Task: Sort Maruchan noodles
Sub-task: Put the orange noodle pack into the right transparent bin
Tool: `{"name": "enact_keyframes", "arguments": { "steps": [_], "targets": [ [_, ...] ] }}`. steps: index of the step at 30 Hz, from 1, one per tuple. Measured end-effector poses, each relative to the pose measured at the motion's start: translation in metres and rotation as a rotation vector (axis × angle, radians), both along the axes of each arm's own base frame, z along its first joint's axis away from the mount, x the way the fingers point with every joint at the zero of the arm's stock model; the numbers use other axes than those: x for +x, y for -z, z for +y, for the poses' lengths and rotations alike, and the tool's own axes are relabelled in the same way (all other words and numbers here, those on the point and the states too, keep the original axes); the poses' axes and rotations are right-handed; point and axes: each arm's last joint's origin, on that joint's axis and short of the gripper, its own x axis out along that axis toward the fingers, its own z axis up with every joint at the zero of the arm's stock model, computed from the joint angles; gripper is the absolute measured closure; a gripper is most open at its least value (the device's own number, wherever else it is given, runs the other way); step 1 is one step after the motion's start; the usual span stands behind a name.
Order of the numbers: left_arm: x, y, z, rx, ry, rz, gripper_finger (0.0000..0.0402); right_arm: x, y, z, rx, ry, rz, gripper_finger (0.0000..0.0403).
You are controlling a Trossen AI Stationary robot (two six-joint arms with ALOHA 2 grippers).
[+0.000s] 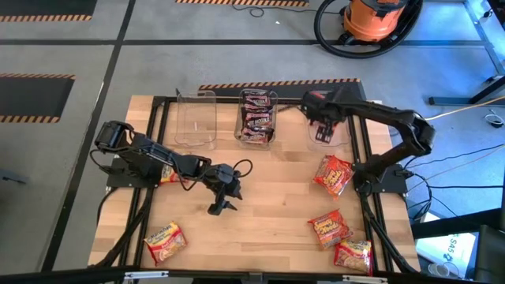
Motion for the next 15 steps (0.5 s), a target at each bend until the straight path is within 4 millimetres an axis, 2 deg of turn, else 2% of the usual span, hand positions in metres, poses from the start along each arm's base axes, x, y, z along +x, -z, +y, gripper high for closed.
{"name": "enact_keyframes", "arguments": {
  "steps": [8, 15],
  "targets": [
    [0.000, 0.000, 0.000, -0.034, -0.032, 0.020, 0.0192, -0.006, -0.009, 0.071, 0.110, 0.073, -0.091, 0.0120],
    [0.000, 0.000, 0.000, -0.034, -0.033, 0.021, 0.0192, -0.022, 0.011, 0.118, 0.152, 0.070, -0.066, 0.0120]
  ]
}}
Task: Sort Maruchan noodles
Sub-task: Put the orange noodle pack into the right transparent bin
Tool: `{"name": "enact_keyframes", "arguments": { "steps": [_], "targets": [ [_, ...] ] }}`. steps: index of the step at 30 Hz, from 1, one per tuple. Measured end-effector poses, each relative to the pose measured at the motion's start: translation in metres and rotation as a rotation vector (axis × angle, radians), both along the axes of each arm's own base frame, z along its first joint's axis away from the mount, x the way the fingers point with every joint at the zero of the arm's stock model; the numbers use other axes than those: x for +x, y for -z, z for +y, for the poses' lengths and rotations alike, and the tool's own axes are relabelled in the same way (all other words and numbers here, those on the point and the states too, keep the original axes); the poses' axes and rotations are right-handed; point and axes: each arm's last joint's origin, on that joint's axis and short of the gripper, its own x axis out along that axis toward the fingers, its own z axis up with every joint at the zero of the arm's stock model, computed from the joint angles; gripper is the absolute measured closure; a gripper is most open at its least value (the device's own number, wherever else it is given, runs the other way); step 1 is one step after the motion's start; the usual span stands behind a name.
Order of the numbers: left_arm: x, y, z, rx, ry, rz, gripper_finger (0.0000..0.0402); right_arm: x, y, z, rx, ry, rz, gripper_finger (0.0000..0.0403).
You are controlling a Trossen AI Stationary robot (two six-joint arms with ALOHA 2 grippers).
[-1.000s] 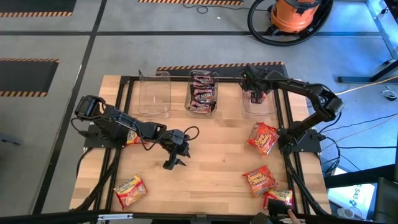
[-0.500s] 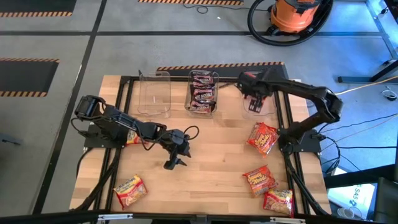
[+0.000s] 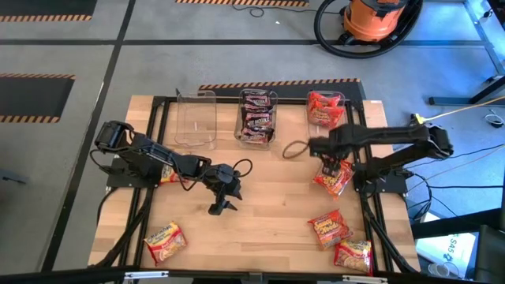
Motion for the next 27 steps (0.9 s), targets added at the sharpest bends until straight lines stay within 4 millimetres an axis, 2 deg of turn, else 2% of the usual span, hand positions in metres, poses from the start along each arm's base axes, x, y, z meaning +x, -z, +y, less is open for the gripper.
{"name": "enact_keyframes", "arguments": {
  "steps": [6, 10, 14, 22, 24, 27],
  "targets": [
    [0.000, 0.000, 0.000, -0.007, -0.007, 0.004, 0.0192, -0.013, 0.028, 0.026, 0.061, -0.019, 0.091, 0.0120],
    [0.000, 0.000, 0.000, -0.017, -0.016, 0.011, 0.0192, -0.014, 0.040, 0.037, 0.092, -0.047, 0.070, 0.0120],
    [0.000, -0.001, -0.005, -0.018, -0.003, 0.004, 0.0192, 0.001, 0.045, 0.047, 0.122, -0.120, -0.095, 0.0120],
    [0.000, -0.004, -0.017, 0.007, -0.003, -0.058, 0.0192, 0.059, 0.036, 0.076, 0.166, -0.448, -0.662, 0.0120],
    [0.000, -0.004, -0.019, 0.015, -0.004, -0.059, 0.0192, 0.061, 0.034, 0.078, 0.201, -0.475, -0.685, 0.0120],
    [-0.001, -0.004, -0.023, 0.018, 0.005, -0.060, 0.0192, 0.051, 0.026, 0.075, 0.219, -0.413, -0.578, 0.0120]
  ]
}}
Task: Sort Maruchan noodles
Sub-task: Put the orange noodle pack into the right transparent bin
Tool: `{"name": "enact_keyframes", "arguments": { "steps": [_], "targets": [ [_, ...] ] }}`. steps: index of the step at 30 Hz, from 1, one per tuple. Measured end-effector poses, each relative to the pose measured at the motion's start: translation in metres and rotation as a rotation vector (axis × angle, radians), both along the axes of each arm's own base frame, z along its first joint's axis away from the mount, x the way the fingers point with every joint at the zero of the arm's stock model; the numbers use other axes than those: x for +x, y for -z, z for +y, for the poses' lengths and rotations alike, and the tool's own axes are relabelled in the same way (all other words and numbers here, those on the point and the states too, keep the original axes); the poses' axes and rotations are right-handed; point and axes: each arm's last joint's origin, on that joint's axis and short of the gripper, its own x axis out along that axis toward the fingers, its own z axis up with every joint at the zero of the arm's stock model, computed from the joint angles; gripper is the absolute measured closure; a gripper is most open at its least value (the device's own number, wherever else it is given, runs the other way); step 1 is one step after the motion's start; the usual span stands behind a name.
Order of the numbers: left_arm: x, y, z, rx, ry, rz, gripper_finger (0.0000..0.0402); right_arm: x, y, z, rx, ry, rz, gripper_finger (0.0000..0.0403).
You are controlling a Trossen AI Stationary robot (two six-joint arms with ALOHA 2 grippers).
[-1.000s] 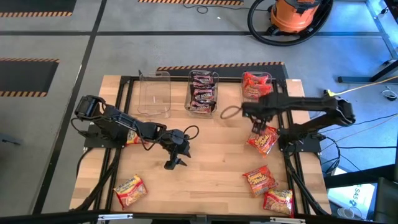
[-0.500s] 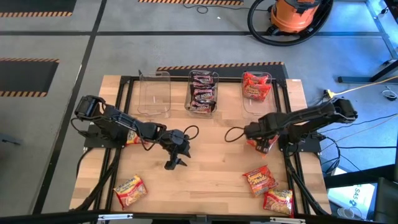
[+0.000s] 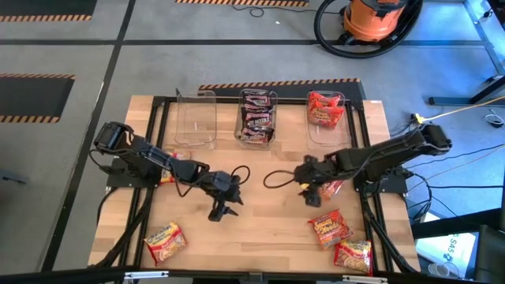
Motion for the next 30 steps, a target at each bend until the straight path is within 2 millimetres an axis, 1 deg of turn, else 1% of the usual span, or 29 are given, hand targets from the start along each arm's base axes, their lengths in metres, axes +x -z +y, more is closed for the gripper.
{"name": "enact_keyframes", "arguments": {
  "steps": [3, 5, 7, 9, 11, 15, 17, 20, 22, 26, 28, 30],
  "targets": [
    [-0.001, 0.000, -0.003, 0.004, 0.007, -0.001, 0.0192, -0.019, -0.012, -0.006, -0.024, 0.120, 0.160, 0.0120],
    [-0.001, 0.000, -0.004, 0.014, -0.003, -0.004, 0.0192, -0.037, -0.016, -0.010, -0.043, 0.214, 0.281, 0.0120],
    [-0.001, 0.000, -0.005, 0.027, -0.015, -0.007, 0.0192, -0.052, -0.018, -0.015, -0.092, 0.293, 0.367, 0.0120],
    [-0.001, 0.000, -0.004, 0.036, -0.028, -0.010, 0.0192, -0.067, -0.013, -0.020, -0.168, 0.347, 0.450, 0.0120],
    [-0.001, 0.000, -0.004, 0.042, -0.036, -0.012, 0.0192, -0.079, -0.005, -0.023, -0.208, 0.371, 0.523, 0.0120],
    [-0.001, 0.000, -0.004, 0.049, -0.044, -0.013, 0.0192, -0.089, 0.015, -0.025, -0.229, 0.377, 0.593, 0.0121],
    [-0.001, 0.000, -0.004, 0.049, -0.044, -0.013, 0.0192, -0.083, 0.021, -0.024, -0.195, 0.346, 0.556, 0.0122],
    [-0.001, 0.000, -0.004, 0.049, -0.044, -0.013, 0.0192, -0.071, 0.025, -0.020, -0.130, 0.304, 0.494, 0.0130],
    [-0.001, 0.000, -0.004, 0.048, -0.044, -0.014, 0.0192, -0.060, 0.027, -0.016, -0.062, 0.255, 0.416, 0.0136],
    [-0.001, 0.000, -0.005, 0.048, -0.042, -0.014, 0.0192, -0.030, 0.020, -0.007, 0.058, 0.147, 0.105, 0.0147],
    [-0.001, 0.000, -0.005, 0.048, -0.040, -0.015, 0.0192, -0.016, 0.012, -0.003, 0.085, 0.083, -0.061, 0.0151],
    [-0.001, 0.000, -0.005, 0.048, -0.040, -0.015, 0.0192, -0.007, 0.005, -0.001, 0.098, 0.024, -0.186, 0.0154]
  ]
}}
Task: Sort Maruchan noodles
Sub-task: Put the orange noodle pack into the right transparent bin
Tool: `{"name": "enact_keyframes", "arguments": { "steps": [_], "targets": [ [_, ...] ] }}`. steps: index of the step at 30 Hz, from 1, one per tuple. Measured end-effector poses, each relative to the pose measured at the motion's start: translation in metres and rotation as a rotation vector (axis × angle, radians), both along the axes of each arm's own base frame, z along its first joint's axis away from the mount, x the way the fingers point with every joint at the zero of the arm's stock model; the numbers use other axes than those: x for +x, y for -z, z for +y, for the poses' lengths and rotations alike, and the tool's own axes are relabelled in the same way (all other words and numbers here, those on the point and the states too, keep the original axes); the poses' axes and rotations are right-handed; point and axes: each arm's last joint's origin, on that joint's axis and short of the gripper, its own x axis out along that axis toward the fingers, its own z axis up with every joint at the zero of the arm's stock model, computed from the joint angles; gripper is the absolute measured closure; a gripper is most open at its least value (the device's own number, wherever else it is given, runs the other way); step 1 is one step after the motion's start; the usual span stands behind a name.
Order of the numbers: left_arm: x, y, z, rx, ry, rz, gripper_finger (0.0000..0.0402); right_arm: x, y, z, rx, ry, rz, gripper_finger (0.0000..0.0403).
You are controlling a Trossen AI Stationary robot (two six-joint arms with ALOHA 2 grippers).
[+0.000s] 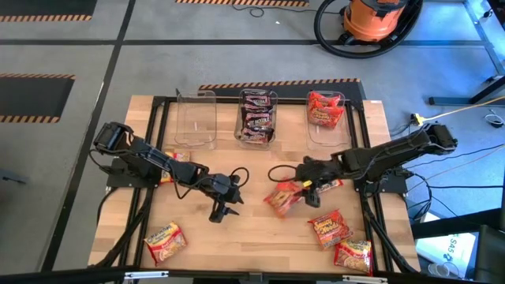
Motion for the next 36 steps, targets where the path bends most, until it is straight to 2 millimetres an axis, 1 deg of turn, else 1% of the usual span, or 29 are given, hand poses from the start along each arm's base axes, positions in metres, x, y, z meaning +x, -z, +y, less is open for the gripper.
{"name": "enact_keyframes", "arguments": {
  "steps": [1, 3, 6, 9, 11, 14, 17, 21, 25, 29, 33, 36],
  "targets": [
    [0.000, 0.000, 0.000, 0.000, 0.001, 0.000, 0.0192, 0.003, -0.002, 0.001, 0.000, -0.021, -0.038, 0.0155],
    [0.000, 0.000, -0.001, 0.000, 0.003, -0.002, 0.0192, 0.004, -0.003, 0.001, -0.004, -0.036, -0.058, 0.0155],
    [0.001, -0.002, -0.004, -0.009, 0.000, -0.029, 0.0192, 0.000, 0.001, 0.000, -0.011, -0.006, 0.009, 0.0155],
    [0.006, -0.002, -0.011, -0.016, -0.018, -0.098, 0.0192, -0.002, 0.011, -0.002, -0.022, 0.093, 0.096, 0.0155],
    [0.011, -0.002, -0.015, -0.019, -0.048, -0.163, 0.0192, 0.004, 0.016, -0.001, -0.014, 0.140, 0.100, 0.0155],
    [0.017, 0.003, -0.016, -0.034, -0.105, -0.213, 0.0192, 0.015, 0.028, 0.001, -0.006, 0.152, 0.105, 0.0155],
    [0.024, 0.007, -0.012, -0.034, -0.172, -0.223, 0.0192, 0.023, 0.042, 0.003, -0.010, 0.149, 0.139, 0.0155],
    [0.039, 0.010, -0.002, -0.043, -0.249, -0.212, 0.0192, 0.028, 0.060, 0.004, -0.023, 0.163, 0.203, 0.0155],
    [0.057, 0.016, 0.002, -0.047, -0.280, -0.191, 0.0192, 0.033, 0.063, 0.006, -0.010, 0.180, 0.187, 0.0155],
    [0.069, 0.026, 0.004, -0.018, -0.311, -0.130, 0.0192, 0.037, 0.063, 0.006, 0.015, 0.201, 0.153, 0.0155],
    [0.073, 0.032, 0.010, 0.016, -0.356, -0.034, 0.0193, 0.039, 0.062, 0.007, 0.036, 0.218, 0.129, 0.0155],
    [0.067, 0.035, 0.018, 0.108, -0.442, 0.047, 0.0192, 0.040, 0.061, 0.009, 0.066, 0.205, 0.120, 0.0155]
  ]
}}
